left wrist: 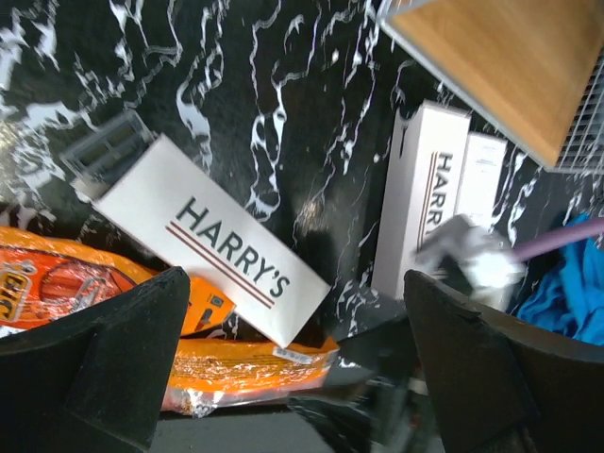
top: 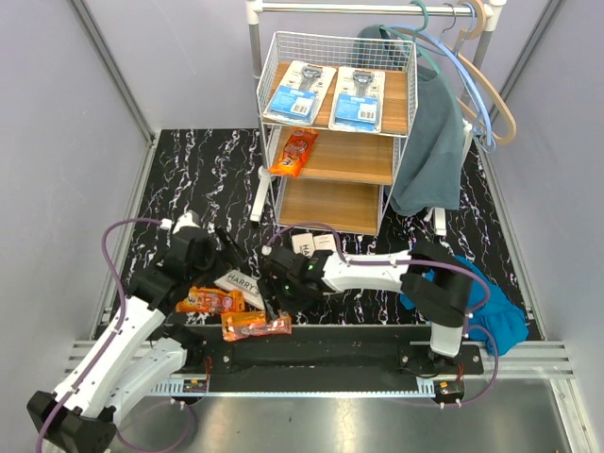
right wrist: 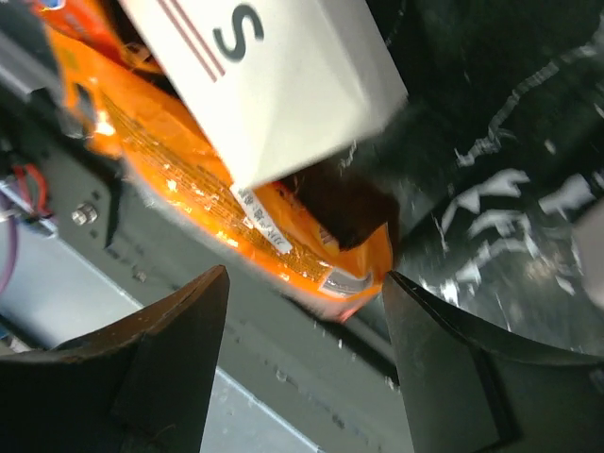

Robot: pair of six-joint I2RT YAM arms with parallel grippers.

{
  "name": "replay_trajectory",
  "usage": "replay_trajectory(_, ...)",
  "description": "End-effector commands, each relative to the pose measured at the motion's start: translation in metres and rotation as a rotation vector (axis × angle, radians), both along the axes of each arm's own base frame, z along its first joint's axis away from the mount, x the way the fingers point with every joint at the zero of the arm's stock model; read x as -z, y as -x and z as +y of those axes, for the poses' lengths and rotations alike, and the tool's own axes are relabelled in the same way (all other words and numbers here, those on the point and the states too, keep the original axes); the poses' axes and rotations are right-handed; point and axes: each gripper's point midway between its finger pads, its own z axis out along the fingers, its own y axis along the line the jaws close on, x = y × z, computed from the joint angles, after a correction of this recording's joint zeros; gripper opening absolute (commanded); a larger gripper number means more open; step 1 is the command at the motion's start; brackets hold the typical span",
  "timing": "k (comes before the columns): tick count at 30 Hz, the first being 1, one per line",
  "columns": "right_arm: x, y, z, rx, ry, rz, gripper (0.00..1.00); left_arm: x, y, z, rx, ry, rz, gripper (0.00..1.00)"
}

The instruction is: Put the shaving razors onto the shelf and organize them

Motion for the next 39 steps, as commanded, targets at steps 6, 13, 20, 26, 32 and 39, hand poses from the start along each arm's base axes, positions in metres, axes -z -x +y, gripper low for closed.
replay_trajectory(6, 0.004, 0.002, 0.037, -0.073, -0.070, -0.002, 0.71, -0.046, -0.009, 0.000, 0.066, 0.047, -0.108, 0.99)
replay_trajectory(13, 0.020, 0.012, 0.038, -0.112, -0.019, 0.072, 0.12, -0.064, -0.010, -0.001, 0.095, 0.064, -0.145, 0.99)
replay_trajectory(20, 0.004, 0.017, 0.027, -0.117, -0.046, 0.051, 0.00, -0.079, -0.009, -0.004, 0.132, 0.068, -0.173, 0.99)
replay_trajectory(26, -0.058, 0.005, 0.007, 0.011, -0.144, -0.063, 0.00, -0.081, -0.005, -0.010, 0.170, 0.093, -0.172, 0.99)
replay_trajectory(32, -0.106, -0.022, -0.022, 0.299, -0.241, -0.185, 0.00, -0.089, -0.006, -0.032, 0.274, 0.178, -0.242, 0.99)
replay_trajectory(39, -0.141, -0.048, -0.059, 0.593, -0.418, -0.270, 0.00, -0.109, -0.003, -0.062, 0.427, 0.322, -0.364, 0.99)
